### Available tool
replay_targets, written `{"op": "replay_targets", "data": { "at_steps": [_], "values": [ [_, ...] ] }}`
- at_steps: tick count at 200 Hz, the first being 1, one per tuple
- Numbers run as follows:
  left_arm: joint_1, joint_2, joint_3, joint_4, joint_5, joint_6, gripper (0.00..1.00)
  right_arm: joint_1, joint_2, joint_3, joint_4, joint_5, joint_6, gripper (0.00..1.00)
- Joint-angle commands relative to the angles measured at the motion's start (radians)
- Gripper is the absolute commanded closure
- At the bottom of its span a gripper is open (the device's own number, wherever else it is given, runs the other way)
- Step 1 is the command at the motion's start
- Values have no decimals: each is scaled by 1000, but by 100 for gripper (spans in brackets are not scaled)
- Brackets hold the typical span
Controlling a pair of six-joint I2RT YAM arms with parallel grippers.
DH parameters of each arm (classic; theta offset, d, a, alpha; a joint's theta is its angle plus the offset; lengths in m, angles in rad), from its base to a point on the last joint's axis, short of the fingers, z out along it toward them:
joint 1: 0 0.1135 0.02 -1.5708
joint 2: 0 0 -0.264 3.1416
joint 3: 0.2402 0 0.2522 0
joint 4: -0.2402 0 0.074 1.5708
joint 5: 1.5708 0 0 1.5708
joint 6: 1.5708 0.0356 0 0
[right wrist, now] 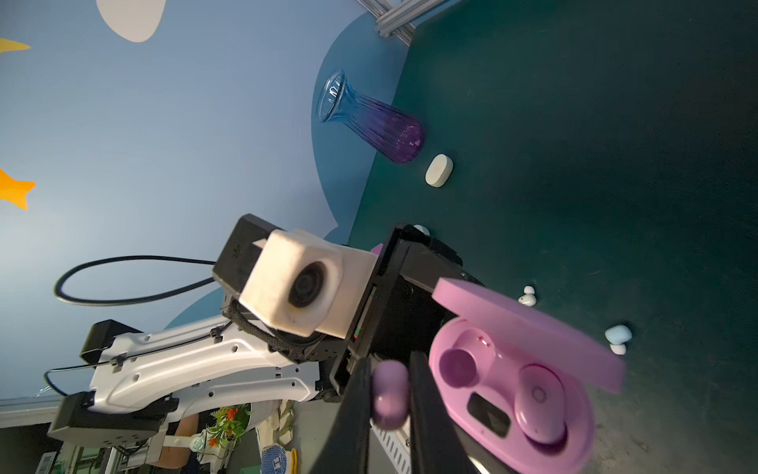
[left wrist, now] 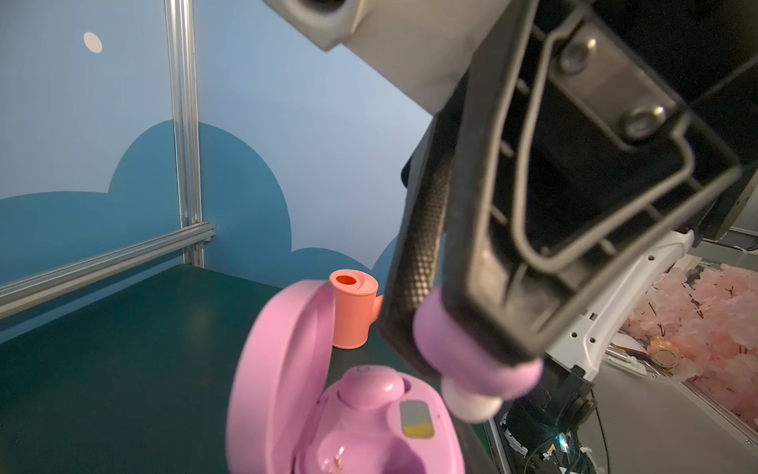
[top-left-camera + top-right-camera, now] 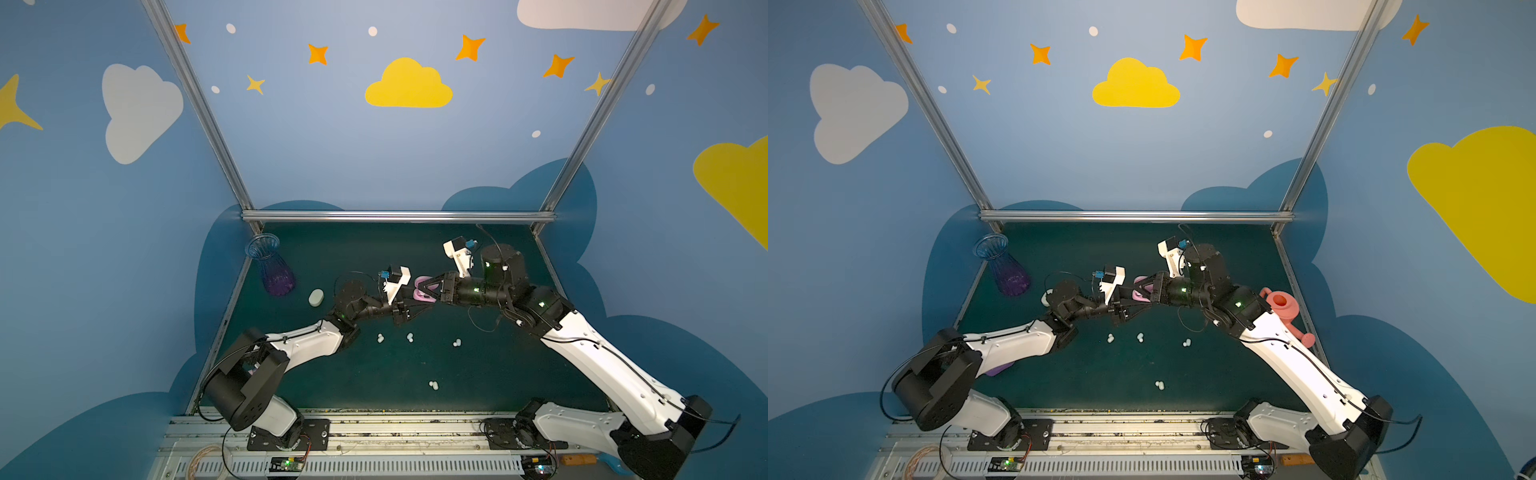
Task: Insert wireless bluetooth earbuds into charging case
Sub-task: Insert the wireless bluetooth earbud into the charging case.
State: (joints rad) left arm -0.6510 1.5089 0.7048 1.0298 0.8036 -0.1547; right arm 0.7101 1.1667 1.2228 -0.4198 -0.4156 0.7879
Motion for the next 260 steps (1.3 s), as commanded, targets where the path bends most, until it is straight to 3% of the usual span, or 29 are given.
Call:
{"op": "replay_targets", "data": {
  "at_steps": [1,157,260],
  "values": [
    [-4,-33,23,48,17,2,96,-4,16,-1,39,-24,11,86],
    [-10,-54,30,50,8,15,96,-11,5,-37,7,-38,19,85],
    [-10,-69,32,38,0,26,96,-14,-9,-41,-42,-14,9,71]
  ]
}}
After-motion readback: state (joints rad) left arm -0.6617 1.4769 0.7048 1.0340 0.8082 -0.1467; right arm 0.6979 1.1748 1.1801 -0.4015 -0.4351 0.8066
